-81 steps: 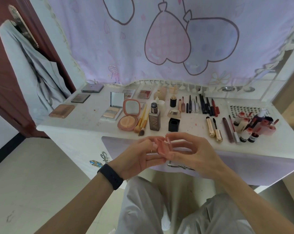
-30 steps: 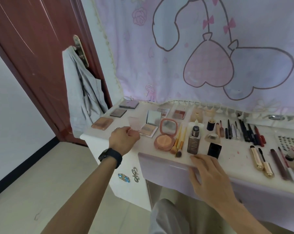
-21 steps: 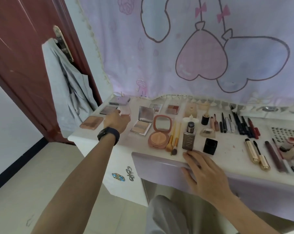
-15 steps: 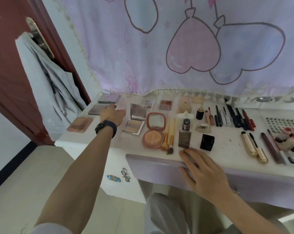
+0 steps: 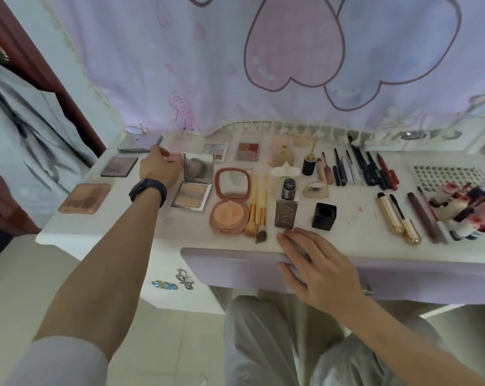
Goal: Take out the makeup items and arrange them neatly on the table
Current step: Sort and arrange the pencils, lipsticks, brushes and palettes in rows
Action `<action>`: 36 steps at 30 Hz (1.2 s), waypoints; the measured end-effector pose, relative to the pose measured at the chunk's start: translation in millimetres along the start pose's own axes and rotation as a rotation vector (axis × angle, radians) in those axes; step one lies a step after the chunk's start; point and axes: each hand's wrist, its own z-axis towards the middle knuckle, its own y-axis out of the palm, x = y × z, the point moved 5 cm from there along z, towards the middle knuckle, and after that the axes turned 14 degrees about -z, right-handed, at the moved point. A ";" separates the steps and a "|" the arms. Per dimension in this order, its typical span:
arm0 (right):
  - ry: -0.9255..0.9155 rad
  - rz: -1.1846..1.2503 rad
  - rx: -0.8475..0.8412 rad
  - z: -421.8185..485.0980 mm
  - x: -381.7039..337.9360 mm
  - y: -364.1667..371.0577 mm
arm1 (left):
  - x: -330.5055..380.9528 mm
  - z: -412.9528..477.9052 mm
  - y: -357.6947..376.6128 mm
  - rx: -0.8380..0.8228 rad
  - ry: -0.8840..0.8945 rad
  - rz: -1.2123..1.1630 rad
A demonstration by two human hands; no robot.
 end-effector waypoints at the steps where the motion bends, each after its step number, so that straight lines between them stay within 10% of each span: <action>1: 0.004 0.004 0.004 0.2 0.2 -0.6 | -1.7 -3.7 -1.7 -0.003 0.032 -0.002; 26: 0.059 0.017 -0.007 0.2 0.6 3.4 | -6.8 11.2 1.5 -0.025 0.021 -0.155; 36: 0.049 0.030 0.000 -0.4 0.0 3.3 | -41.6 10.5 -58.8 0.088 0.009 0.541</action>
